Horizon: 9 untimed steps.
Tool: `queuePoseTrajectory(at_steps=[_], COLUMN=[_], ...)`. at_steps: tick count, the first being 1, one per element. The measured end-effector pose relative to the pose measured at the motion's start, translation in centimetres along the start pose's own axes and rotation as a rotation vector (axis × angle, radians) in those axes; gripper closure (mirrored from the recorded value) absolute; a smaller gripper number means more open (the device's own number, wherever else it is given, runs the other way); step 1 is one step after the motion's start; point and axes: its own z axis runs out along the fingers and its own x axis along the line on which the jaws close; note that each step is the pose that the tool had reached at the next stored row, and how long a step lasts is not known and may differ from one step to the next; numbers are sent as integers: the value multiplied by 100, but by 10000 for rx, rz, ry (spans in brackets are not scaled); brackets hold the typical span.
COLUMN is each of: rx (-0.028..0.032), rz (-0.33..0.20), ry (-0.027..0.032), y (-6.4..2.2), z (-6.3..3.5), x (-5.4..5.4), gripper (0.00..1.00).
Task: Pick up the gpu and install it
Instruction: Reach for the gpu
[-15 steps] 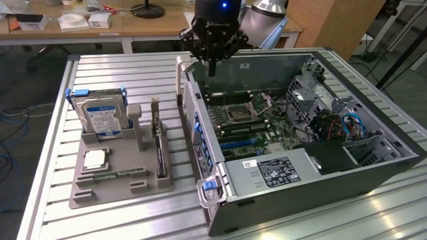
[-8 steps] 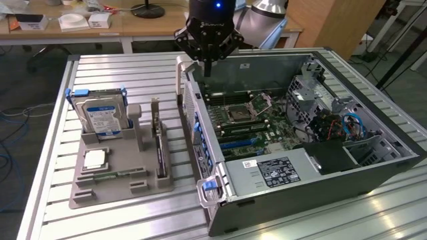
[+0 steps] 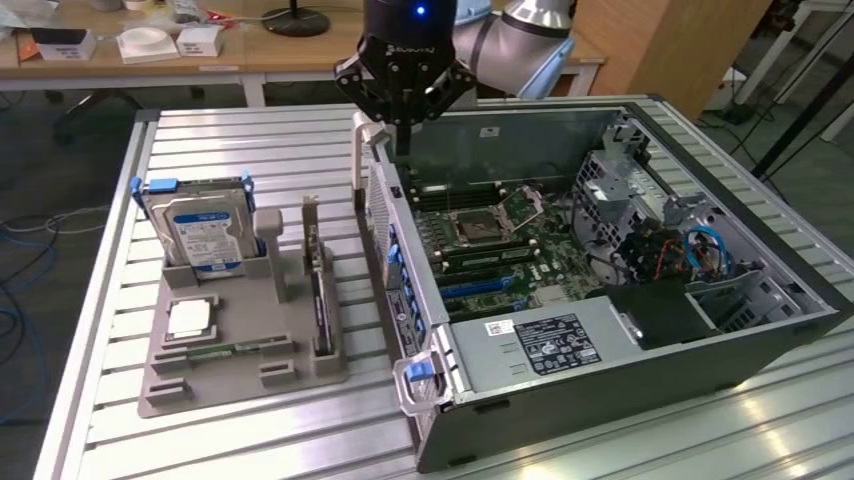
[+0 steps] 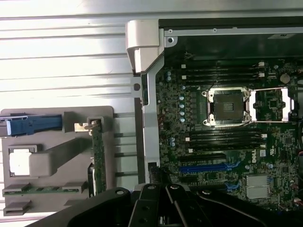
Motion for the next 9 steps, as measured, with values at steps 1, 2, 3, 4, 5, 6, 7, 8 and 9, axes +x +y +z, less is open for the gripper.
queuePoseTrajectory(at_steps=[1, 2, 3, 4, 5, 6, 7, 8, 9], rx=[0, 0, -1, 0, -1, 0, 0, -1, 0], rz=[0, 0, 0, 0, 0, 1, 0, 0, 1], ry=[0, 0, 0, 0, 0, 0, 0, 0, 0], y=[-1, -2, -4, -5, -6, -7, -8, -10, -11], z=[0, 0, 1, 1, 1, 0, 1, 1, 1], x=[14, 30, 44, 59, 73, 88, 102, 118, 132], gripper=[89, 89, 89, 89, 89, 89, 89, 89, 89])
